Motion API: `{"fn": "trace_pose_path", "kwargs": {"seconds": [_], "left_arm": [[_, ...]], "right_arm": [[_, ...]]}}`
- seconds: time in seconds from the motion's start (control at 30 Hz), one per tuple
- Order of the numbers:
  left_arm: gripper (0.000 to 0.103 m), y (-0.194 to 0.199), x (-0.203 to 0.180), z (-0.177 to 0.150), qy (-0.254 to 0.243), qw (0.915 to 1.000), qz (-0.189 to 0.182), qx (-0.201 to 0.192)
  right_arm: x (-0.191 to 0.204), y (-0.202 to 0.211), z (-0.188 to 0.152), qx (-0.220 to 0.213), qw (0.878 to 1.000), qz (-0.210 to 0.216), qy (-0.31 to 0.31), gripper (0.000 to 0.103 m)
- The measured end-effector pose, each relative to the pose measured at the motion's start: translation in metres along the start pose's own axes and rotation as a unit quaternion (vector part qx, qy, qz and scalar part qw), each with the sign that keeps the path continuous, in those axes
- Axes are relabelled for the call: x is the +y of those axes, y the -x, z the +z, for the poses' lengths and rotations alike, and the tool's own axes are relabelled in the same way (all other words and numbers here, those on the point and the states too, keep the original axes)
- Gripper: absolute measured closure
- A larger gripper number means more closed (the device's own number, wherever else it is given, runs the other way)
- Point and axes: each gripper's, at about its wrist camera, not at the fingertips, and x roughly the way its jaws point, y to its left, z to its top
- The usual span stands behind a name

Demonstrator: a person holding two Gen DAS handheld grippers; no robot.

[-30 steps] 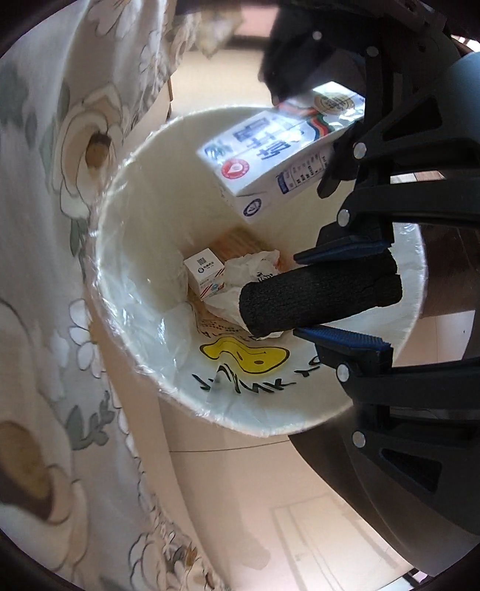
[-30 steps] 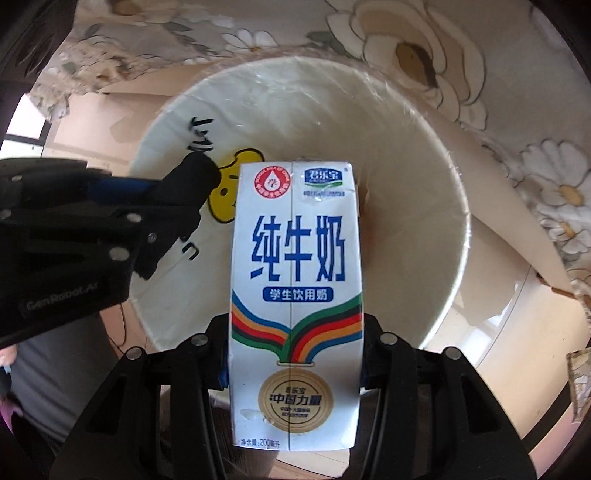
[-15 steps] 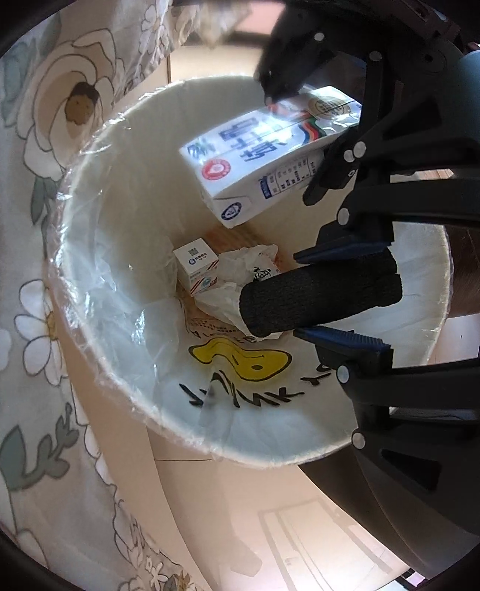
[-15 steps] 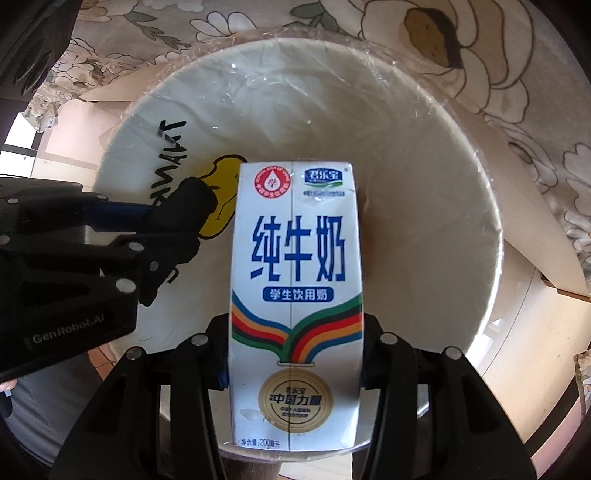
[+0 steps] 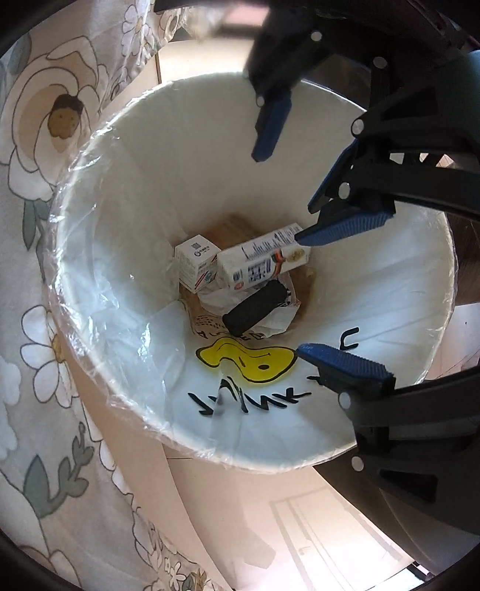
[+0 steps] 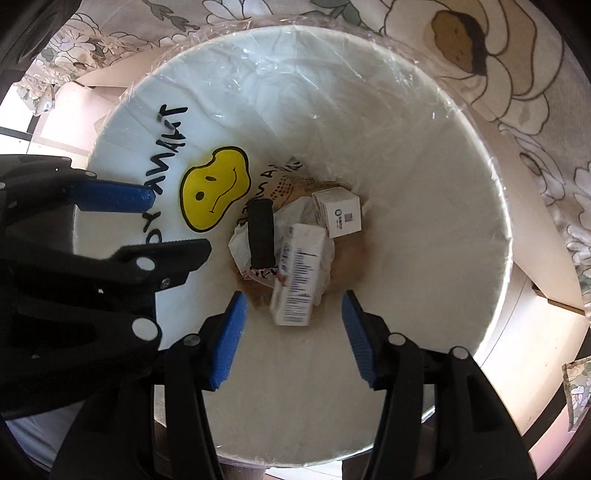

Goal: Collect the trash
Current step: 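Open the right tool to drop the carton while the left tool drops the roller, then move both open tools back over the bed toward the remaining items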

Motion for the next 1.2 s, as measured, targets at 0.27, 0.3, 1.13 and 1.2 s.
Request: {"fn": "trace_pose_path", "kwargs": {"seconds": [0.27,0.3,1.13,1.2], "left_arm": [[0.046,0.0,0.005,-0.001,0.003,1.0,0.004,-0.001],[0.046,0.0,0.005,-0.001,0.002,1.0,0.005,-0.001],[0.038,0.198,-0.001,-0.076,-0.047,0.9851,0.021,-0.164],[0.033,0.226,-0.003,-0.08,-0.048,0.9797,0.022,-0.193]], "right_arm": [[-0.008,0.002,0.003,-0.004,1.0,0.001,-0.004,0.048],[-0.009,0.002,0.003,-0.003,1.0,0.001,-0.004,0.048],[0.012,0.168,-0.05,-0.109,0.993,-0.033,0.029,0.038],[0.009,0.202,-0.053,-0.138,0.989,-0.042,0.032,0.038]]}}
